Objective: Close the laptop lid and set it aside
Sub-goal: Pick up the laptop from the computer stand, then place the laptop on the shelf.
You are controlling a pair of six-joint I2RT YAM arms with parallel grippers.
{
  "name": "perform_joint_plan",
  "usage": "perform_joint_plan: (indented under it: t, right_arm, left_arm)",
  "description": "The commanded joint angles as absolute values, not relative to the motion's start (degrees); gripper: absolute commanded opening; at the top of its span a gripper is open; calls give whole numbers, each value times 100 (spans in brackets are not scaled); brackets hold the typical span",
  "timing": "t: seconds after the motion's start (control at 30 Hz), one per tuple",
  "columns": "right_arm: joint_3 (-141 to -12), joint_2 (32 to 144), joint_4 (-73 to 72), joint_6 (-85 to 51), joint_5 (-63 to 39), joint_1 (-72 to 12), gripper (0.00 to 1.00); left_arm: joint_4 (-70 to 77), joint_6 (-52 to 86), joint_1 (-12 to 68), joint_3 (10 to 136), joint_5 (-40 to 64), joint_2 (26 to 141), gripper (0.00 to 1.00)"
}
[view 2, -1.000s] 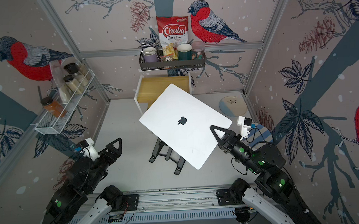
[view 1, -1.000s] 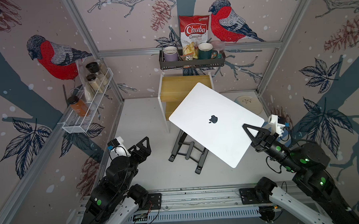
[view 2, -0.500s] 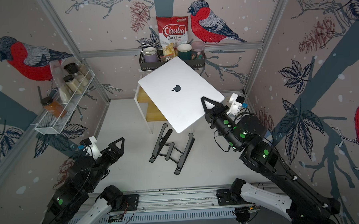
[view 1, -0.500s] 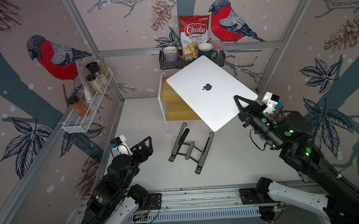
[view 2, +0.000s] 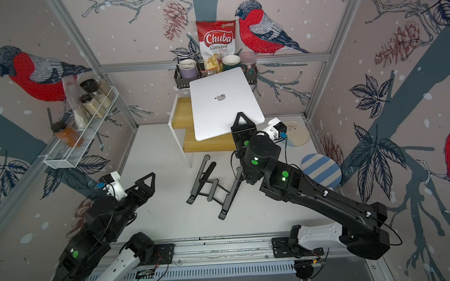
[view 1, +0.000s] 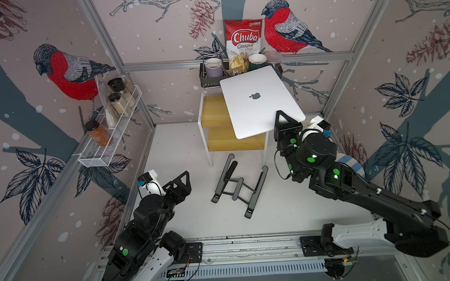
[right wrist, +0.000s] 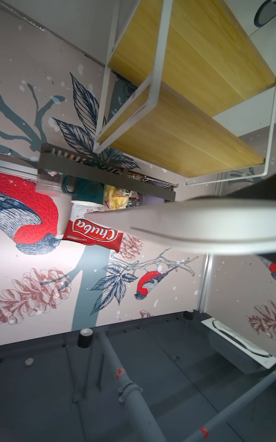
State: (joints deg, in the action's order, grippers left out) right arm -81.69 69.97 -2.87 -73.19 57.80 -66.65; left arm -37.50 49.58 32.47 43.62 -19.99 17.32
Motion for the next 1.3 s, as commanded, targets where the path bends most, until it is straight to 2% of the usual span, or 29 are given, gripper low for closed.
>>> perform_joint_plan:
  t: [0.0, 0.63, 1.0, 1.17, 1.27]
  right_arm:
    - [-8435, 7298, -929, -7970, 6054, -6678, 0]
    - [-8890, 8524, 408, -9855, 5842, -6338, 0]
    - [-8995, 9019, 641, -10282, 5898, -6243, 0]
    - [-8970, 9119, 790, -10418, 5828, -6197, 2]
    - [-8960, 9150, 966, -10529, 5813, -6171, 8]
  left_arm:
    - [-3594, 4939, 3270, 4390, -2113, 1669, 92]
    - [-3828, 5004, 3270, 4400, -2205, 1560, 92]
    - [-3900, 4975, 3270, 4376, -2330, 1573, 92]
    - [-3918, 4997, 3270, 4356, -2362, 1557, 92]
    - [-3915, 4994, 3270, 4353, -2358, 1566, 92]
